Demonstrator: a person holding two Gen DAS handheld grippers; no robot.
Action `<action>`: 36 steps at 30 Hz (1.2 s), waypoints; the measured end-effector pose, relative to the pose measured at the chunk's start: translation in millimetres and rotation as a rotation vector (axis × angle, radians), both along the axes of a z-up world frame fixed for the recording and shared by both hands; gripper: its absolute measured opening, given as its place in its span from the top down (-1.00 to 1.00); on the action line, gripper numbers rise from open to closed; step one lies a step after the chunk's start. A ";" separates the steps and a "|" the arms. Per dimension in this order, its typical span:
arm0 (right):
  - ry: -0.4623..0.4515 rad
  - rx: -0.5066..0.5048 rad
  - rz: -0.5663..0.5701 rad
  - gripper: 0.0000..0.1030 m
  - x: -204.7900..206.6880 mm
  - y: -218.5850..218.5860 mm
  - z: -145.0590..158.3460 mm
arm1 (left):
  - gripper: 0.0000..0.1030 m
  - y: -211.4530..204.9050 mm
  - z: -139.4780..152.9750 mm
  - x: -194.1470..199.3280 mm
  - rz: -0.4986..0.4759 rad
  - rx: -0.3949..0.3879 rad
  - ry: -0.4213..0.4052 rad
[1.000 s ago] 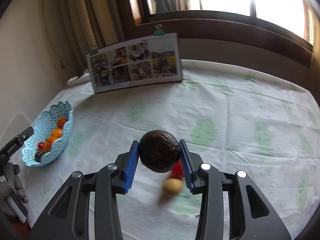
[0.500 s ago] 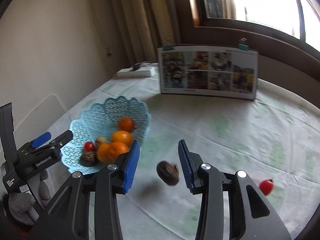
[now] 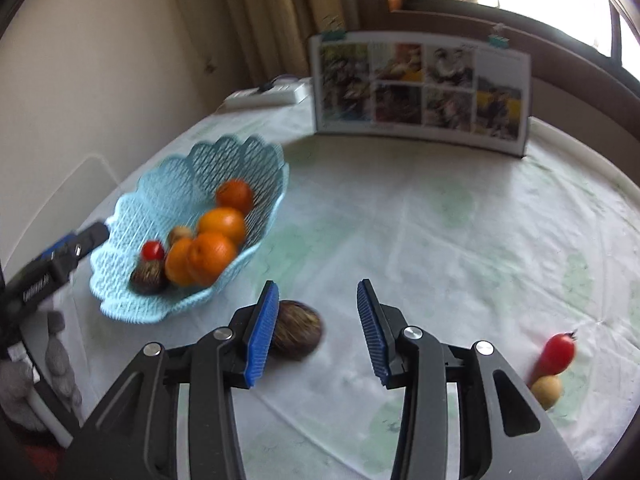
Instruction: Organize fruits
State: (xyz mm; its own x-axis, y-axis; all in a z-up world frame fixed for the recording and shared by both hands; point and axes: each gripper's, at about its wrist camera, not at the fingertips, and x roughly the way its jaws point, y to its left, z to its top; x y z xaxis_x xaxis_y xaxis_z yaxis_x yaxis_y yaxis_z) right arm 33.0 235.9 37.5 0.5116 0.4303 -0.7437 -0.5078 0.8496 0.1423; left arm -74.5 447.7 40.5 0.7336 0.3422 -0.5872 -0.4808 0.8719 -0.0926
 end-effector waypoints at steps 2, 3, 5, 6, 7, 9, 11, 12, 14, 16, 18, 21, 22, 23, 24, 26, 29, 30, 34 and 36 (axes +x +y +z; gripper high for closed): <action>0.010 -0.010 0.029 -0.04 -2.6 7.8 -5.4 | -0.95 1.0 1.2 -1.6 0.002 0.001 -0.005; 0.015 -0.012 0.039 -0.07 -2.8 10.6 -7.5 | -0.95 1.1 1.9 -2.0 0.003 0.001 -0.007; 0.026 -0.025 0.039 -0.07 -2.0 13.7 -12.9 | -0.95 1.7 3.2 -4.0 0.008 0.005 -0.011; 0.038 -0.026 0.042 -0.07 -2.2 14.2 -15.1 | -0.95 2.1 3.6 -4.9 0.009 0.006 -0.012; 0.045 -0.029 0.041 -0.07 -2.7 14.0 -17.5 | -0.95 2.7 3.9 -5.7 0.011 0.007 -0.014; 0.055 -0.020 0.038 -0.15 -4.6 12.4 -22.5 | -0.95 4.1 3.7 -7.4 0.017 0.005 -0.017; 0.055 -0.015 0.038 -0.15 -7.5 10.9 -24.2 | -0.95 5.1 3.2 -6.7 0.021 0.002 -0.016; 0.056 -0.013 0.036 -0.15 -8.5 11.5 -24.7 | -0.95 5.3 3.0 -6.1 0.022 -0.001 -0.016; 0.069 -0.013 0.044 -0.14 -8.3 14.8 -26.8 | -0.95 4.6 3.0 -5.1 0.017 -0.005 -0.017; 0.075 -0.009 0.051 -0.14 -10.9 16.4 -28.7 | -0.95 2.5 3.6 -4.9 0.011 -0.001 -0.017; 0.078 -0.018 0.059 -0.05 -12.9 19.3 -30.4 | -0.95 1.1 3.7 -5.1 0.007 -0.001 -0.019; 0.067 -0.022 0.067 0.18 -15.9 21.3 -30.5 | -0.95 0.5 3.5 -5.4 0.005 -0.003 -0.021; 0.069 -0.022 0.063 0.18 -16.4 20.5 -29.4 | -0.95 0.4 3.4 -5.5 0.005 -0.003 -0.022; 0.066 -0.024 0.055 0.19 -16.0 19.4 -28.8 | -0.95 0.3 3.3 -5.4 0.005 -0.003 -0.021; 0.061 -0.027 0.047 0.19 -15.7 17.7 -28.0 | -0.95 0.3 3.1 -5.4 0.004 -0.004 -0.021; 0.055 -0.018 0.017 0.19 -15.0 10.4 -24.7 | -0.95 0.0 3.1 -6.0 0.004 -0.002 -0.022; 0.026 0.012 -0.035 0.19 -13.8 -1.0 -10.4 | -0.95 0.5 1.9 -6.4 0.012 0.011 -0.021; 0.011 0.024 -0.040 0.19 -14.2 -2.6 -4.1 | -0.95 0.6 1.7 -6.0 0.015 0.015 -0.020; -0.051 0.074 0.003 0.18 -20.9 8.8 22.6 | -0.95 2.7 1.4 -6.3 0.019 0.015 -0.021; -0.068 0.084 0.038 0.18 -22.9 20.3 29.4 | -0.95 2.5 2.2 -7.2 0.025 0.026 -0.022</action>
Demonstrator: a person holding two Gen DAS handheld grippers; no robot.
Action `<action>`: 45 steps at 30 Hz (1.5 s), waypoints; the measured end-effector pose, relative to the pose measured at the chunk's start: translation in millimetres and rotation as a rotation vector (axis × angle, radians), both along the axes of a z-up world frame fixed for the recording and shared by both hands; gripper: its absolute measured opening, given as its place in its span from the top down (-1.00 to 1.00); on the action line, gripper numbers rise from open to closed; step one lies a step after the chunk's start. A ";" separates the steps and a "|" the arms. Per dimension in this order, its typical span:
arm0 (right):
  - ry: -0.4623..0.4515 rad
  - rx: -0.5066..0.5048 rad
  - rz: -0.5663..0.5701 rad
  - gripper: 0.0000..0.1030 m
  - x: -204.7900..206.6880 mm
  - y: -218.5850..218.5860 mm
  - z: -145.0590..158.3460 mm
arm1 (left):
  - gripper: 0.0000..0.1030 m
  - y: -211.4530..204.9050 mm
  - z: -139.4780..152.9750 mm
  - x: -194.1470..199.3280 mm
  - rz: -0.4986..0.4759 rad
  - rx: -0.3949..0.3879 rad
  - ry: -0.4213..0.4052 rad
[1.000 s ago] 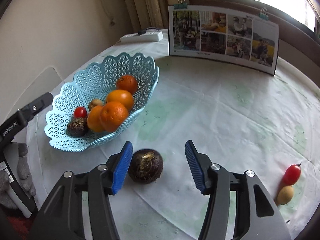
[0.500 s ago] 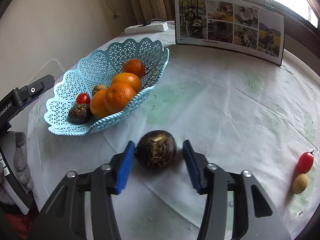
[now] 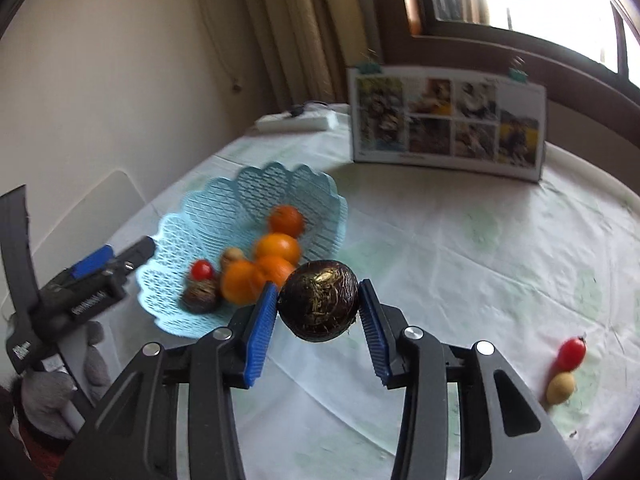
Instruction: Organize fruits
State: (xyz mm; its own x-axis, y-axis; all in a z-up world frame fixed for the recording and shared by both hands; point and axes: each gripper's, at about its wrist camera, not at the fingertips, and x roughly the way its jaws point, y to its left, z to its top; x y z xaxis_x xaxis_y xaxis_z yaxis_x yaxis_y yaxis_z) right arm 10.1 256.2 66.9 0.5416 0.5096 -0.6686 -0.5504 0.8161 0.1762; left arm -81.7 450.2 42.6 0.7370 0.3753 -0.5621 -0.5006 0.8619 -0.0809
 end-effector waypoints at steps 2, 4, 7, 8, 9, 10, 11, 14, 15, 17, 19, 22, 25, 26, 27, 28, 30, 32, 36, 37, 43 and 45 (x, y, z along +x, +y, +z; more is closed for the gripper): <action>-0.005 -0.003 0.037 0.18 -1.8 14.4 1.5 | -0.95 -0.5 0.8 -1.3 0.006 0.011 0.000; 0.000 -0.007 0.060 0.18 -0.9 25.7 0.9 | -0.95 -0.3 1.2 -2.4 0.006 0.014 0.001; 0.017 -0.006 0.084 0.18 2.0 40.0 -2.1 | -0.95 -0.5 1.8 -4.9 0.015 0.026 0.004; 0.026 -0.002 0.088 0.18 3.1 42.9 -3.1 | -0.95 -0.3 1.9 -5.4 0.017 0.029 0.006; 0.031 0.005 0.090 0.18 3.7 44.5 -3.4 | -0.95 0.2 2.0 -6.0 0.019 0.031 0.007; 0.030 0.007 0.091 0.17 3.6 45.1 -3.3 | -0.95 0.4 2.1 -6.5 0.021 0.032 0.007; 0.026 0.006 0.090 0.17 0.8 44.3 -3.0 | -0.95 0.7 2.5 -6.9 0.022 0.034 0.007; 0.026 0.008 0.077 0.17 1.1 38.9 -2.9 | -0.95 0.1 3.4 -6.4 0.026 0.042 0.007; 0.026 0.008 0.071 0.17 1.5 36.8 -3.3 | -0.95 -0.8 3.8 -5.8 0.025 0.045 0.006; 0.026 0.012 0.051 0.17 2.8 29.4 -3.6 | -0.95 -3.4 4.5 -4.4 0.019 0.051 0.005; 0.026 0.014 0.034 0.17 3.3 21.8 -4.4 | -0.95 -6.6 5.1 -2.9 0.012 0.057 0.006; 0.020 0.014 0.011 0.15 4.4 9.6 -5.8 | -0.95 -13.2 6.6 0.0 -0.004 0.063 0.007; 0.017 0.018 -0.014 0.11 4.3 -3.2 -6.6 | -0.95 -22.7 8.3 3.2 -0.024 0.073 0.008; 0.018 0.020 -0.024 0.08 4.5 -8.2 -7.0 | -0.95 -25.3 8.6 4.3 -0.030 0.075 0.008; 0.019 0.023 -0.032 0.06 4.5 -12.0 -7.3 | -0.95 -28.9 8.8 5.8 -0.037 0.079 0.010; 0.020 0.026 -0.045 0.05 4.7 -18.0 -8.1 | -0.95 -31.9 8.7 6.7 -0.043 0.081 0.011; 0.024 0.029 -0.062 0.04 5.0 -26.2 -9.5 | -0.95 -39.2 9.6 8.9 -0.059 0.086 0.013; 0.028 0.034 -0.085 -0.07 5.3 -36.6 -11.0 | -0.95 -46.2 10.7 10.6 -0.075 0.092 0.013; 0.031 0.046 -0.124 -0.12 5.0 -55.7 -13.3 | -0.95 -59.8 12.5 14.9 -0.102 0.102 0.017; 0.031 0.051 -0.136 -0.21 5.2 -61.8 -13.9 | -0.95 -61.9 12.8 15.9 -0.108 0.103 0.018; 0.027 0.054 -0.225 -0.34 8.8 -99.3 -15.9 | -0.95 -85.1 15.5 23.4 -0.163 0.119 0.021; 0.027 0.052 -0.259 -0.35 10.1 -113.2 -15.9 | -0.95 -95.7 15.1 27.2 -0.187 0.123 0.025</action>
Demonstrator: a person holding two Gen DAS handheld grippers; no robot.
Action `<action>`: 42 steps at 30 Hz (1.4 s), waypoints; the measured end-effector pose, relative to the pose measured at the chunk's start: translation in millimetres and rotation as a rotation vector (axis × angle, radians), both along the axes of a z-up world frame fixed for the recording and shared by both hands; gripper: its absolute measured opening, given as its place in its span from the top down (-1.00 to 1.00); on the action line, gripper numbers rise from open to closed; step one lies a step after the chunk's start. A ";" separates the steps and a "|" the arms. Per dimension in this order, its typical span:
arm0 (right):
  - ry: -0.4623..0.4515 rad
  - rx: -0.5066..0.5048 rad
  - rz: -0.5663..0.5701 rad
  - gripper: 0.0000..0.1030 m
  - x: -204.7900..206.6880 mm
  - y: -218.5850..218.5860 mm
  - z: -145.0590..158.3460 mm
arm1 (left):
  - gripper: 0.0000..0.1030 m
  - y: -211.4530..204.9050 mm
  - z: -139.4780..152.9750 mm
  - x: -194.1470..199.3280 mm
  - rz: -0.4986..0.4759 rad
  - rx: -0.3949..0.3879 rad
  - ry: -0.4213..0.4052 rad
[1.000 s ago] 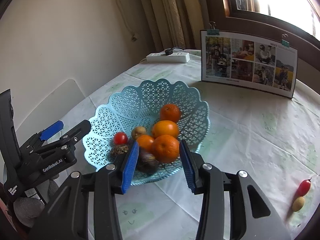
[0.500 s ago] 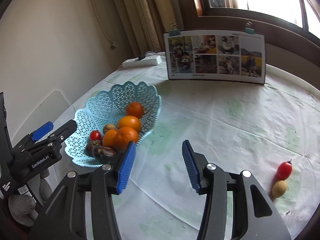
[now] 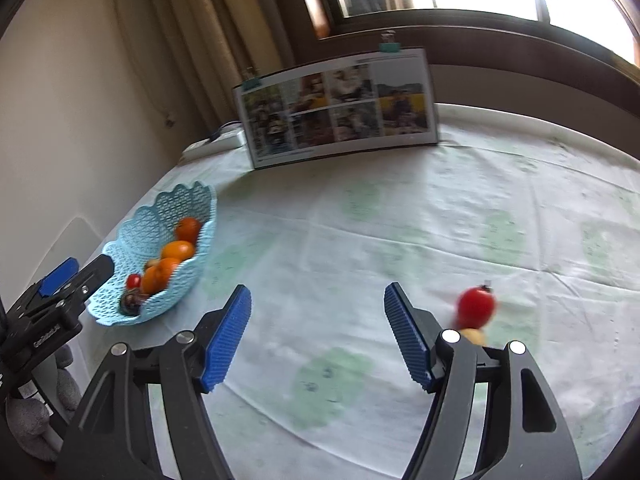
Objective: Organize fruits
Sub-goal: 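Move the right tool to the small yellow-brown fruit and grasp it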
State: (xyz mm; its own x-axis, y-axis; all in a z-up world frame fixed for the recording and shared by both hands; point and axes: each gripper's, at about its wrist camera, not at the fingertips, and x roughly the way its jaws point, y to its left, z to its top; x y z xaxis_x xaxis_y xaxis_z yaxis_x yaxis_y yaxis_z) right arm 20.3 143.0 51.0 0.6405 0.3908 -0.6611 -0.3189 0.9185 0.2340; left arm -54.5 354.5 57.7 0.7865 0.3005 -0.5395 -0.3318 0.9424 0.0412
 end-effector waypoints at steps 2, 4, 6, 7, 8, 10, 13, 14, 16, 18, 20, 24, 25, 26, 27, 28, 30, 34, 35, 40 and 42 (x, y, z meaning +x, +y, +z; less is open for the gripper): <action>-0.005 -0.005 -0.038 -0.36 0.0 -16.0 0.0 | -0.95 -9.4 -1.0 3.5 -0.024 0.006 0.007; -0.006 -0.009 -0.074 -0.36 -1.1 -32.7 -1.1 | -0.95 -18.0 -1.2 7.1 -0.047 0.017 0.013; 0.000 -0.005 -0.102 -0.36 -2.7 -48.0 -3.1 | -0.95 -28.5 -1.7 10.2 -0.072 0.028 0.019; 0.003 -0.003 -0.118 -0.37 -4.1 -56.5 -4.7 | -0.95 -34.4 -2.1 12.5 -0.085 0.032 0.022; 0.008 -0.002 -0.130 -0.37 -4.9 -63.2 -6.4 | -0.95 -38.1 -2.4 14.2 -0.093 0.034 0.023; 0.021 -0.003 -0.148 -0.38 -5.2 -74.3 -11.0 | -0.95 -47.8 -3.6 18.8 -0.115 0.032 0.030; 0.036 -0.010 -0.166 -0.40 -4.8 -85.4 -16.9 | -0.95 -60.3 -4.7 24.0 -0.143 0.034 0.039; 0.041 -0.009 -0.172 -0.41 -4.5 -88.8 -18.3 | -0.95 -65.9 -5.0 25.3 -0.154 0.040 0.041; 0.047 -0.013 -0.185 -0.43 -3.3 -93.9 -20.0 | -0.95 -74.5 -5.5 27.4 -0.172 0.050 0.045; 0.054 -0.020 -0.193 -0.50 -2.0 -96.3 -21.8 | -0.95 -84.3 -6.7 30.3 -0.191 0.065 0.051; 0.058 -0.029 -0.197 -0.50 -2.1 -97.9 -23.7 | -0.95 -92.9 -7.5 32.5 -0.205 0.077 0.057; 0.076 -0.048 -0.185 -0.50 -3.1 -95.6 -31.4 | -0.95 -105.9 -10.7 39.7 -0.226 0.087 0.072; 0.080 -0.053 -0.184 -0.50 -3.1 -94.7 -32.8 | -0.95 -109.7 -11.3 41.4 -0.232 0.090 0.075; 0.081 -0.059 -0.184 -0.50 -3.0 -94.0 -33.6 | -0.95 -112.1 -11.6 42.3 -0.237 0.092 0.076; 0.082 -0.063 -0.184 -0.50 -3.0 -93.8 -34.0 | -0.95 -115.0 -11.9 43.7 -0.243 0.093 0.079; 0.083 -0.065 -0.186 -0.50 -2.9 -93.7 -34.3 | -0.95 -117.1 -12.4 44.8 -0.246 0.095 0.080; 0.085 -0.073 -0.189 -0.50 -2.3 -93.3 -34.9 | -0.95 -122.5 -13.5 46.5 -0.254 0.101 0.085; 0.085 -0.085 -0.189 -0.50 -3.0 -92.2 -36.5 | -0.95 -129.0 -15.8 50.9 -0.262 0.115 0.096; 0.082 -0.083 -0.189 -0.50 -3.5 -92.2 -35.9 | -0.95 -130.0 -16.4 52.0 -0.264 0.115 0.099; 0.072 -0.064 -0.179 -0.49 -5.8 -93.2 -34.5 | -0.95 -130.7 -17.2 53.4 -0.267 0.106 0.100; 0.070 -0.062 -0.173 -0.47 -5.8 -92.0 -34.5 | -0.95 -130.4 -18.0 53.2 -0.266 0.104 0.101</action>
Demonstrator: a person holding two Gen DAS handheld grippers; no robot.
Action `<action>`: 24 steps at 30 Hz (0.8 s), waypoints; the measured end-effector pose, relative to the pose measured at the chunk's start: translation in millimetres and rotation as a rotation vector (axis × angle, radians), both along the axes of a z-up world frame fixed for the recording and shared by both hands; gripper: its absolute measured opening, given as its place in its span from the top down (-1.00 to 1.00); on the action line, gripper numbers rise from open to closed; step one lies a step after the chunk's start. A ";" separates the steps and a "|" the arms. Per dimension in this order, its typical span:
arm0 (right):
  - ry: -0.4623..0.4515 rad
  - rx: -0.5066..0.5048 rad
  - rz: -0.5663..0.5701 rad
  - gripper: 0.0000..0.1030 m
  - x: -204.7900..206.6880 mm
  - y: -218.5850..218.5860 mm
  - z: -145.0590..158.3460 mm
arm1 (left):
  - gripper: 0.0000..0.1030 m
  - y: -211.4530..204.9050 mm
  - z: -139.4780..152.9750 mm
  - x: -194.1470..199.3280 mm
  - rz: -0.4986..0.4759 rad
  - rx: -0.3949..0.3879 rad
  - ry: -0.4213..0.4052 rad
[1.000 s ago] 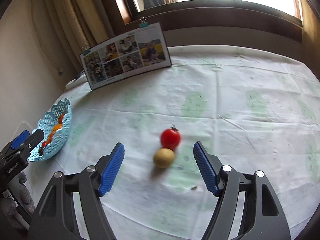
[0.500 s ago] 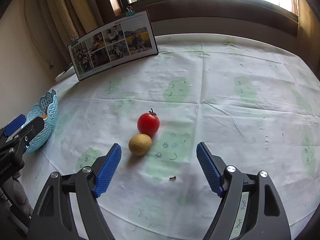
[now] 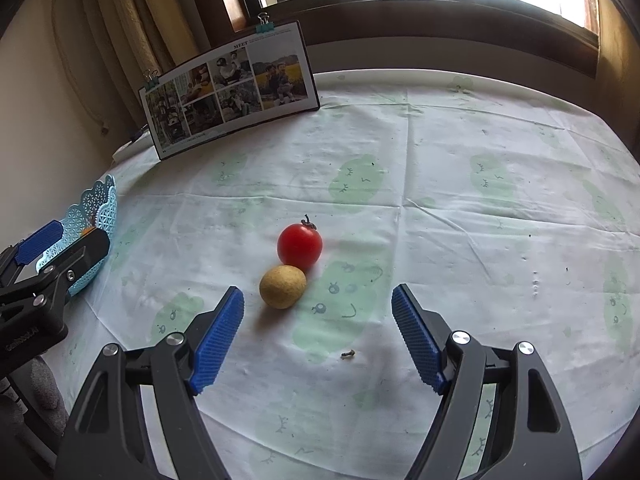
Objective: Organize fruits
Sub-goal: 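Move the right tool to the small yellow-brown fruit and grasp it, then grasp the red tomato with the left tool while the right tool holds the yellow fruit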
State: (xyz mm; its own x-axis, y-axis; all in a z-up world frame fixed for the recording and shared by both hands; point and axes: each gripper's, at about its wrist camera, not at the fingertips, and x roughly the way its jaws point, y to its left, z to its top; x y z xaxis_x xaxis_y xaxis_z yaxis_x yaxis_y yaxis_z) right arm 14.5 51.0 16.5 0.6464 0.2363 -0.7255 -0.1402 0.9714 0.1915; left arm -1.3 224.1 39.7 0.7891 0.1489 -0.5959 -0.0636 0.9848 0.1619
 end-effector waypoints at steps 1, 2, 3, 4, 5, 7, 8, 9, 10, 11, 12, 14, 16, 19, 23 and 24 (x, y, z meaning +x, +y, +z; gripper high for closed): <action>-0.002 0.001 0.004 -0.44 -0.4 1.1 -0.1 | -0.95 0.8 -0.5 -0.3 0.000 -0.003 0.000; -0.002 0.000 0.008 -0.40 -0.5 2.4 -0.1 | -0.95 1.3 -0.8 -1.1 0.000 -0.005 0.000; -0.002 -0.003 0.011 -0.38 -0.4 3.7 -0.1 | -0.95 2.2 -1.1 -1.5 0.000 -0.007 0.000; 0.000 -0.007 0.016 -0.34 0.2 5.7 -0.5 | -0.95 2.6 -1.3 -1.3 0.000 -0.009 -0.001; 0.001 -0.011 0.021 -0.29 0.5 7.4 -1.0 | -0.95 3.7 -1.3 -1.8 -0.001 -0.012 -0.002; 0.011 -0.019 0.031 -0.20 2.3 11.1 -2.5 | -0.95 4.5 -0.7 -2.3 -0.001 -0.015 -0.004; 0.015 -0.021 0.034 -0.12 3.2 12.4 -3.2 | -0.95 5.4 -0.2 -2.6 -0.002 -0.018 -0.006; 0.017 -0.026 0.037 -0.08 4.5 13.9 -3.7 | -0.95 5.5 0.0 -3.1 -0.002 -0.020 -0.008; 0.019 -0.034 0.039 0.00 6.2 15.8 -4.2 | -0.95 5.6 0.2 -3.3 -0.002 -0.021 -0.008; 0.020 -0.040 0.041 0.06 7.8 17.1 -4.7 | -0.95 6.0 0.2 -3.9 -0.003 -0.023 -0.009; 0.023 -0.044 0.046 0.11 9.8 18.7 -5.3 | -0.95 6.1 0.2 -4.5 -0.003 -0.023 -0.009; 0.026 -0.050 0.058 0.23 11.4 21.0 -6.2 | -0.95 6.6 0.1 -4.9 -0.002 -0.025 -0.010; 0.031 -0.049 0.071 0.35 12.1 22.6 -8.1 | -0.95 7.0 0.0 -4.6 0.001 -0.027 -0.009; 0.031 -0.025 0.085 0.47 11.2 20.3 -6.6 | -0.95 5.1 0.9 -4.6 -0.001 -0.023 -0.009; 0.016 -0.008 0.075 0.47 5.4 6.3 -0.5 | -0.95 -1.5 2.5 -3.8 -0.019 -0.009 -0.010; 0.011 -0.005 0.067 0.47 2.7 0.0 1.4 | -0.95 -3.7 2.5 -3.2 -0.024 -0.004 -0.010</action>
